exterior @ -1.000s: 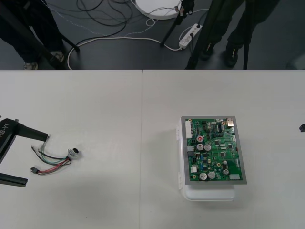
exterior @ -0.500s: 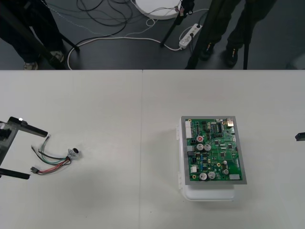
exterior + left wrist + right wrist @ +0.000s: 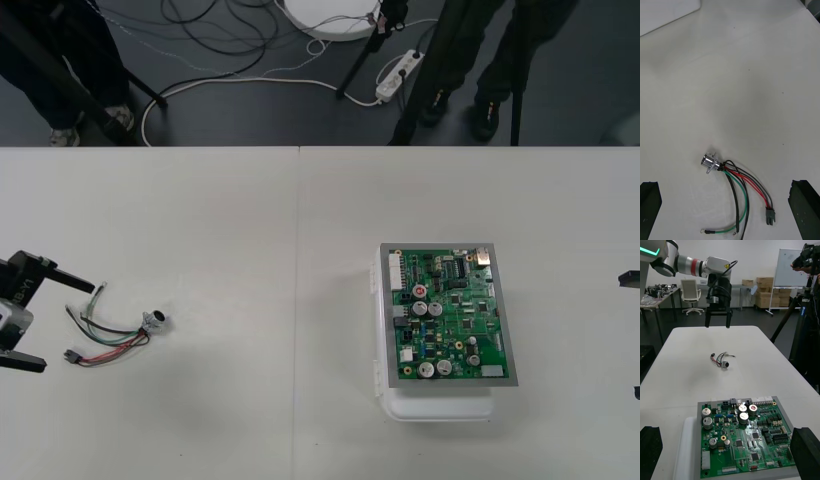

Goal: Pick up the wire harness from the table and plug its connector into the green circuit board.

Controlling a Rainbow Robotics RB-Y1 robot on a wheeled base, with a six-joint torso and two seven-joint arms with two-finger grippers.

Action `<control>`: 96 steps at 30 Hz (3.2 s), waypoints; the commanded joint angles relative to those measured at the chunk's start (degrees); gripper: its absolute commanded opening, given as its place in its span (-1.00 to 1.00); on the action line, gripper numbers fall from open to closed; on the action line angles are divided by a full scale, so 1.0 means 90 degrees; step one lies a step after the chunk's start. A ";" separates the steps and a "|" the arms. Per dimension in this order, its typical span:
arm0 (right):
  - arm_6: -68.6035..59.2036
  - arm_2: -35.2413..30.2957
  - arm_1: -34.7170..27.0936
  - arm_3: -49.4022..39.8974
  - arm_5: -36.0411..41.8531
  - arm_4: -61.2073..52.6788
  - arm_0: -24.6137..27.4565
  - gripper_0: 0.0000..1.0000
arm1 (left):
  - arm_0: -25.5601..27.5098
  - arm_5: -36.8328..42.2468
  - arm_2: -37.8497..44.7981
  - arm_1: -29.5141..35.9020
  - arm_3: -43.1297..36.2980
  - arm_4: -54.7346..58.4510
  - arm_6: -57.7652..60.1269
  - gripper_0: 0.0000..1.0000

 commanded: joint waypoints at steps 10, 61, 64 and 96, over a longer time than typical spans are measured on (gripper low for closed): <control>0.0895 0.1126 -0.0150 0.0456 0.0286 -0.0514 -0.0658 1.00 | -0.0178 0.3060 -0.1845 0.1130 -0.0179 0.0231 -0.2890 1.00; 0.1696 0.3636 -0.0297 0.1745 -0.0320 -0.1237 -0.2660 1.00 | -0.0676 0.4603 -0.3153 0.0983 0.0280 -0.0042 -1.2021 1.00; 0.2302 0.4134 -0.0404 0.1755 -0.0203 -0.1666 -0.2846 1.00 | -0.0871 0.4173 -0.3163 0.0808 0.0622 0.0036 -1.2392 1.00; 0.2819 0.5589 -0.0053 0.3083 -0.0681 -0.2047 -0.4145 1.00 | -0.3068 0.2025 -0.4726 -0.0784 0.3561 0.0426 -1.4868 1.00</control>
